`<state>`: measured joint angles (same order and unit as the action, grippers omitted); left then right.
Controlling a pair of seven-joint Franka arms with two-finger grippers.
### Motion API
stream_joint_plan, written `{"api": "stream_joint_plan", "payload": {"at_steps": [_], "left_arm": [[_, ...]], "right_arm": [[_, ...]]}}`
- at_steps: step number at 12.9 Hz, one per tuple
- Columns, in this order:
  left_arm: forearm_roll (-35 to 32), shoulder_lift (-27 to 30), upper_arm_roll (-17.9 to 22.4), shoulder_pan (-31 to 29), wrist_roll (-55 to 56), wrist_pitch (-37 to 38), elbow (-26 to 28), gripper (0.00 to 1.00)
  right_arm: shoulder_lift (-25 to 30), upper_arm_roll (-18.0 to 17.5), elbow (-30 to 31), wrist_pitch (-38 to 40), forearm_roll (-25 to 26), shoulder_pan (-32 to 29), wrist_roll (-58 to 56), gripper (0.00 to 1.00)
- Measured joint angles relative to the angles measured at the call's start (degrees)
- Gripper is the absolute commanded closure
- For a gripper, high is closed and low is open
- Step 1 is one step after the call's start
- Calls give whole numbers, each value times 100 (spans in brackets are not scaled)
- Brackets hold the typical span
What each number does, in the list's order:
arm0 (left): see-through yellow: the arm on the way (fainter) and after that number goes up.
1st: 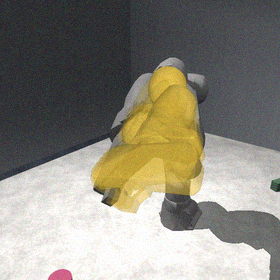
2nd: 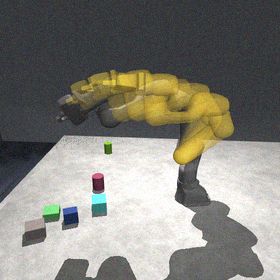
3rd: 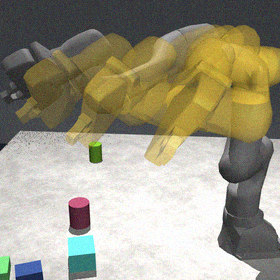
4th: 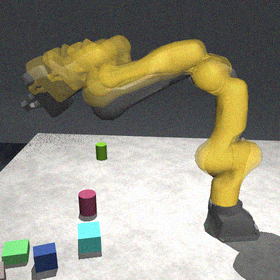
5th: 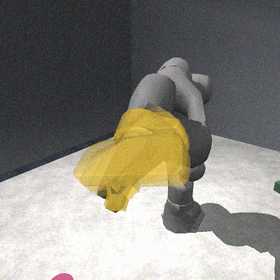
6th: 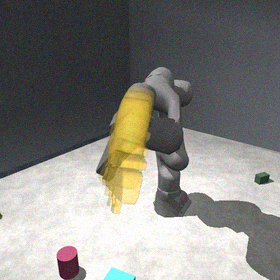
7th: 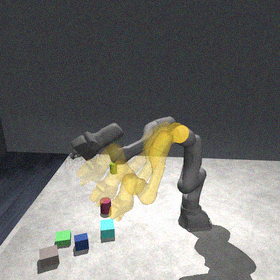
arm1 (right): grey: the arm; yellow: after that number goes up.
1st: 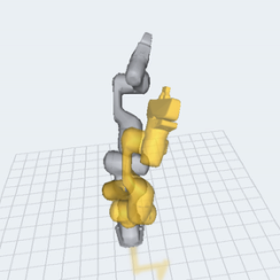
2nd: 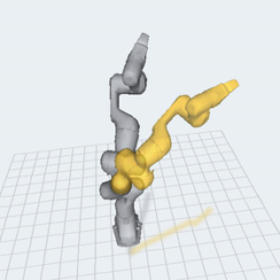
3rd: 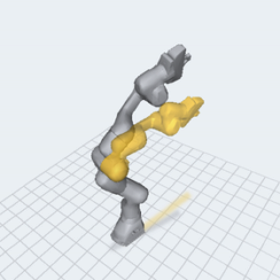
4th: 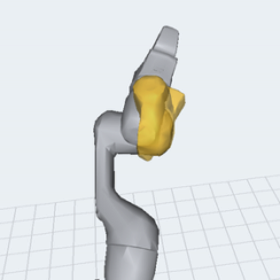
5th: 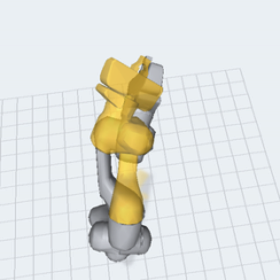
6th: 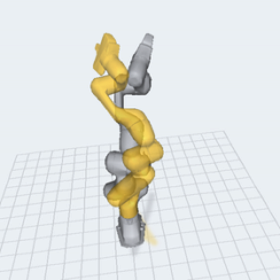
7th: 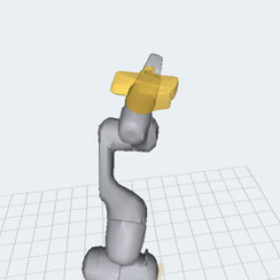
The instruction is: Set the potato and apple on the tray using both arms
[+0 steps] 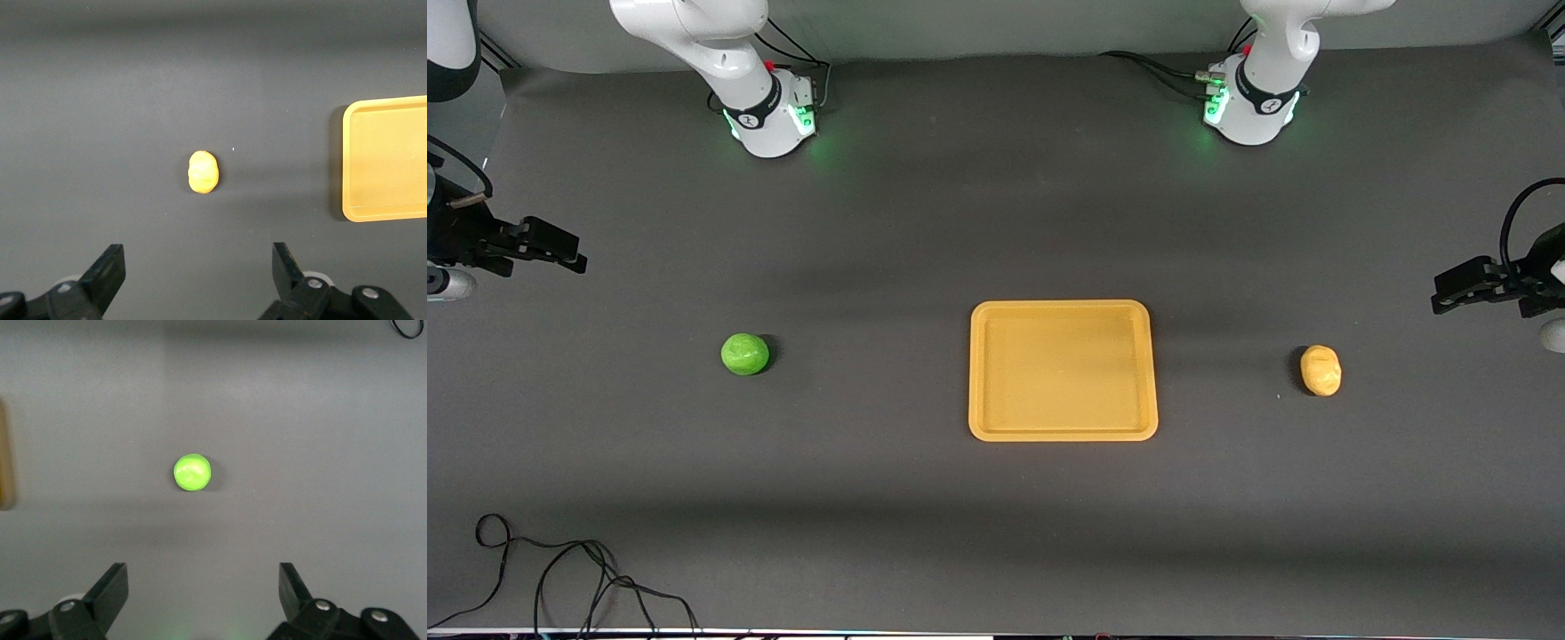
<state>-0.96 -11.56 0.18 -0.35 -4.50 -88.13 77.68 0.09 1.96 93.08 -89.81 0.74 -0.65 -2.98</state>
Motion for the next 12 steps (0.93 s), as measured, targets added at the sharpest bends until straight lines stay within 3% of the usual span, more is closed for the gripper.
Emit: {"api": "stream_joint_plan", "payload": {"at_steps": [8, 12], "left_arm": [[0, -233, 0, 1, 1, -125, 31, 2], [0, -887, -2, 35, 3, -961, 161, 2]], "right_arm": [[-2, 7, -2, 0, 0, -2, 0, 0], [-7, 6, -7, -4, 0, 2, 0, 0]]}}
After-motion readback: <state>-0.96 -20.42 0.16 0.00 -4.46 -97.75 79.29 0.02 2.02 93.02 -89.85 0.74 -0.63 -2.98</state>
